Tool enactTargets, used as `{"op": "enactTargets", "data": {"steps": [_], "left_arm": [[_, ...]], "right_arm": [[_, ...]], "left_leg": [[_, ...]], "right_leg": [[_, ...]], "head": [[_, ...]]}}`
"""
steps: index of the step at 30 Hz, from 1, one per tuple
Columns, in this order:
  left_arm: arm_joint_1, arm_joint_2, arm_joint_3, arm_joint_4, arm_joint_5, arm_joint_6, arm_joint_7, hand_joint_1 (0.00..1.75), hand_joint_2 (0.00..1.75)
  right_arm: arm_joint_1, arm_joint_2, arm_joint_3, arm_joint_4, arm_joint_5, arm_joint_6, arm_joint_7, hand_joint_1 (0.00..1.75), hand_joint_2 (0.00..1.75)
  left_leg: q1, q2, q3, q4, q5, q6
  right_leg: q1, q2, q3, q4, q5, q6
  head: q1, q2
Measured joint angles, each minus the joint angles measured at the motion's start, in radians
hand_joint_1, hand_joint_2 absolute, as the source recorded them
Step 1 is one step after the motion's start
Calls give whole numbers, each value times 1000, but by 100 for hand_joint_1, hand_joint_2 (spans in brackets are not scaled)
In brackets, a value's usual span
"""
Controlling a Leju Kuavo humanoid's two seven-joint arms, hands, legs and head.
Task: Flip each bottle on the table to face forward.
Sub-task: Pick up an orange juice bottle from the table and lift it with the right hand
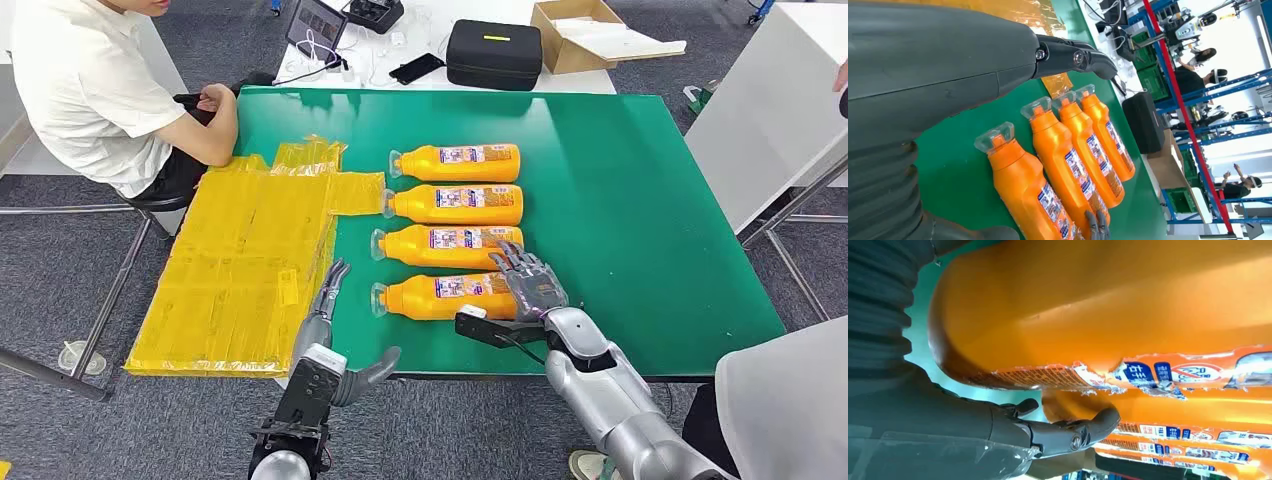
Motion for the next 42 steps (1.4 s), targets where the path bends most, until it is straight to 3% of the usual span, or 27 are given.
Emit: {"op": "enactTargets", "data": {"steps": [4, 8, 15, 23, 35, 42], "left_arm": [[0, 0, 0, 0, 0, 9, 0, 0, 175], [1, 0, 0, 0, -1, 18, -2, 0, 175], [3, 0, 0, 0, -3, 28, -3, 0, 175], [8, 0, 0, 0, -16, 41, -4, 0, 175], [12, 0, 3, 0, -18, 51, -9, 0, 175], [30, 0, 8, -22, 83, 54, -66, 0, 175]], "right_arm": [[5, -2, 3, 9, -33, 7, -15, 164, 175], [18, -6, 3, 12, -67, -19, -37, 152, 175], [51, -7, 3, 1, -82, -46, -52, 151, 175], [113, 0, 3, -62, -88, -76, -63, 135, 175], [162, 7, -25, -89, -185, -123, -136, 171, 175], [228, 28, -94, -151, -348, -165, -239, 175, 175]], "left_leg": [[0, 0, 0, 0, 0, 0], [0, 0, 2, 0, 0, 0], [0, 1, 8, 0, -2, 0], [0, 1, 8, 0, -1, -1], [0, 1, 8, 0, -2, -1], [0, 1, 5, 0, -2, -1]], "right_leg": [[0, 0, 0, 0, 0, 0], [0, 0, 1, 0, 0, 0], [0, 2, 6, -1, 0, 0], [0, 3, 7, 0, 0, 0], [0, 3, 7, -1, 0, 0], [0, 2, 5, 0, 0, 0]], "head": [[0, 0], [0, 0], [0, 0], [0, 0], [0, 0], [0, 0]]}}
